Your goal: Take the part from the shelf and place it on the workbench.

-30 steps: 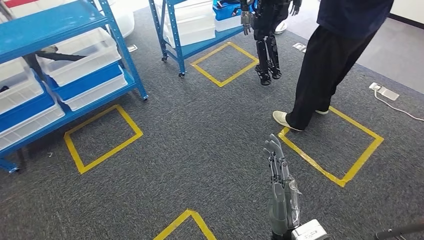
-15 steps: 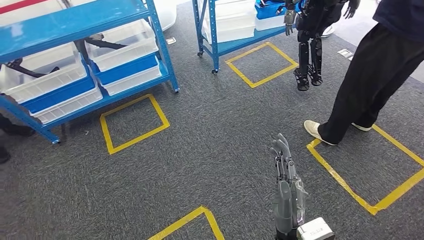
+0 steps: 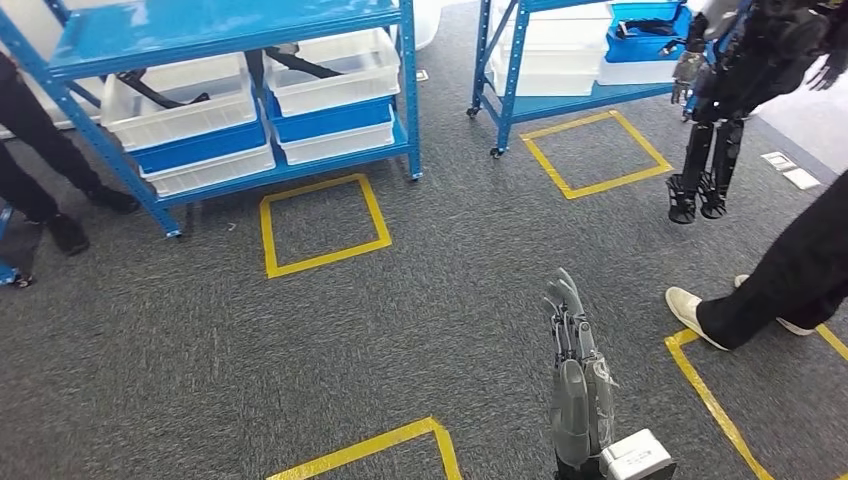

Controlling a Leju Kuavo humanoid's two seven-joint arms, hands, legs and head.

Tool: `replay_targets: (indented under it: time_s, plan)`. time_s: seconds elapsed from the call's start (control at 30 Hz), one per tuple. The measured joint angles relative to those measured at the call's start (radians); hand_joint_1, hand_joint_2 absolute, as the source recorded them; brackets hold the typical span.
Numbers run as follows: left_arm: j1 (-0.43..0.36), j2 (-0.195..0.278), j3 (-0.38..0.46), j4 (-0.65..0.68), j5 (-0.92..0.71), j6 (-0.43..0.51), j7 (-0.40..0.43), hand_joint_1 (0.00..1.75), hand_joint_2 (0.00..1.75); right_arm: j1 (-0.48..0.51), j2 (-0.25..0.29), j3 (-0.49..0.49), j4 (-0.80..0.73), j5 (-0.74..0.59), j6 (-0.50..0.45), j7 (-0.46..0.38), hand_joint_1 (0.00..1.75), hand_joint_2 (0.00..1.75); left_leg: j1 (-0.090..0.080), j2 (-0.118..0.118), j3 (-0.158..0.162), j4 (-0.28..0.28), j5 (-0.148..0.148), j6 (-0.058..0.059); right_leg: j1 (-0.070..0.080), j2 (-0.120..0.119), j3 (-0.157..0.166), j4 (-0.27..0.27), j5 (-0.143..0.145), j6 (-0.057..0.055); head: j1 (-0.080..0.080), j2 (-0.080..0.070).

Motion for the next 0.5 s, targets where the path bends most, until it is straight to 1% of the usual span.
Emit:
replay_targets:
  time_s: [0.03, 0.07, 0.1, 0.13, 0.17, 0.2, 0.23, 0.27, 0.3, 0.33, 0.37, 0.4, 0.43, 0.47, 0.5]
  plan:
    - [0.0, -0.001, -0.001, 0.0, 0.0, -0.002, 0.0, 0.0, 0.0, 0.003, -0.003, -0.002, 0.0, -0.004, 0.003, 0.004, 0.0, 0.0, 0.0, -0.026, 0.003, 0.0, -0.001, 0.0, 0.001, 0.01, -0.029, 0.033, 0.007, -0.002, 0.0, 0.0]
    - [0.001, -0.001, -0.002, 0.0, 0.001, -0.003, -0.001, 0.0, 0.0, 0.003, -0.004, -0.005, 0.0, -0.007, 0.004, 0.006, 0.0, 0.0, 0.0, -0.043, 0.008, 0.001, -0.004, -0.001, 0.001, 0.017, -0.011, -0.029, 0.052, -0.005, 0.0, 0.0]
    - [0.002, -0.001, -0.004, 0.0, 0.002, -0.003, -0.002, 0.0, 0.0, 0.004, -0.006, -0.008, 0.0, -0.012, 0.005, 0.01, 0.0, 0.0, 0.0, -0.06, 0.012, 0.001, -0.006, -0.003, 0.0, 0.037, 0.021, -0.116, 0.1, -0.007, 0.0, 0.0]
    - [0.002, -0.001, -0.005, 0.0, 0.002, -0.003, -0.003, 0.0, 0.0, 0.005, -0.007, -0.011, 0.0, -0.02, 0.006, 0.015, 0.0, 0.0, -0.002, -0.076, 0.013, 0.003, -0.011, -0.007, -0.001, 0.065, 0.054, -0.204, 0.14, -0.01, 0.0, 0.0]
    - [0.0, -0.001, -0.006, 0.0, 0.004, -0.003, -0.004, 0.0, 0.0, 0.007, -0.007, -0.013, 0.0, -0.031, 0.008, 0.021, 0.0, 0.0, -0.004, -0.089, 0.013, 0.004, -0.017, -0.009, -0.003, 0.088, 0.081, -0.271, 0.169, -0.013, 0.0, 0.0]
    - [-0.001, -0.001, -0.007, 0.0, 0.005, -0.003, -0.005, 0.0, 0.0, 0.011, -0.007, -0.014, 0.001, -0.046, 0.01, 0.026, 0.0, 0.0, -0.006, -0.101, 0.01, 0.005, -0.023, -0.012, -0.004, 0.104, 0.097, -0.309, 0.181, -0.016, -0.001, 0.0]
    - [-0.002, -0.001, -0.008, 0.0, 0.007, -0.003, -0.007, 0.0, 0.0, 0.015, -0.007, -0.015, 0.004, -0.063, 0.012, 0.027, 0.0, 0.0, -0.007, -0.113, 0.007, 0.005, -0.029, -0.016, -0.005, 0.103, 0.103, -0.323, 0.184, -0.02, -0.001, 0.0]
    - [0.0, 0.0, -0.008, 0.0, 0.01, -0.003, -0.008, 0.0, 0.0, 0.02, -0.007, -0.015, 0.009, -0.079, 0.013, 0.023, 0.0, 0.0, -0.006, -0.121, 0.006, 0.005, -0.032, -0.017, -0.008, 0.088, 0.105, -0.323, 0.186, -0.025, -0.002, 0.0]
    - [0.003, 0.0, -0.008, 0.0, 0.012, -0.002, -0.008, 0.0, 0.0, 0.024, -0.007, -0.015, 0.016, -0.099, 0.013, 0.016, 0.0, 0.0, -0.006, -0.111, 0.0, 0.016, -0.041, -0.022, -0.01, 0.073, 0.107, -0.324, 0.186, -0.03, -0.002, 0.0]
    - [0.004, 0.0, -0.008, 0.0, 0.014, -0.002, -0.009, 0.0, 0.0, 0.029, -0.008, -0.015, 0.024, -0.122, 0.011, 0.007, 0.0, 0.0, -0.005, -0.088, -0.015, 0.048, -0.06, -0.029, -0.012, 0.057, 0.109, -0.325, 0.186, -0.035, -0.002, 0.0]
    - [0.004, 0.001, -0.009, 0.0, 0.016, -0.001, -0.009, 0.0, 0.0, 0.037, -0.008, -0.015, 0.036, -0.15, 0.008, -0.004, 0.0, 0.0, -0.003, -0.058, -0.045, 0.108, -0.09, -0.037, -0.014, 0.041, 0.111, -0.326, 0.186, -0.039, -0.003, 0.0]
    - [0.003, 0.0, -0.009, 0.0, 0.017, 0.0, -0.009, 0.0, 0.0, 0.046, -0.008, -0.015, 0.051, -0.184, 0.005, -0.015, 0.0, 0.0, 0.001, -0.025, -0.089, 0.191, -0.13, -0.046, -0.013, 0.027, 0.113, -0.327, 0.184, -0.042, -0.003, 0.0]
    - [0.001, 0.0, -0.009, 0.0, 0.018, 0.0, -0.009, 0.0, 0.0, 0.056, -0.008, -0.015, 0.07, -0.217, 0.001, -0.026, 0.0, 0.0, 0.007, -0.01, -0.138, 0.282, -0.168, -0.054, -0.013, 0.012, 0.114, -0.327, 0.181, -0.043, -0.003, 0.0]
    - [0.0, 0.0, -0.009, 0.0, 0.019, 0.001, -0.009, 0.0, 0.0, 0.065, -0.008, -0.015, 0.091, -0.25, -0.002, -0.038, 0.0, 0.0, 0.013, -0.004, -0.182, 0.358, -0.192, -0.06, -0.013, -0.003, 0.117, -0.326, 0.176, -0.043, -0.003, 0.0]
    - [0.002, 0.0, -0.009, 0.0, 0.02, 0.001, -0.008, 0.0, 0.0, 0.073, -0.008, -0.015, 0.114, -0.279, -0.005, -0.048, 0.0, 0.0, 0.017, -0.002, -0.208, 0.397, -0.196, -0.063, -0.013, -0.017, 0.121, -0.326, 0.172, -0.042, -0.002, 0.0]
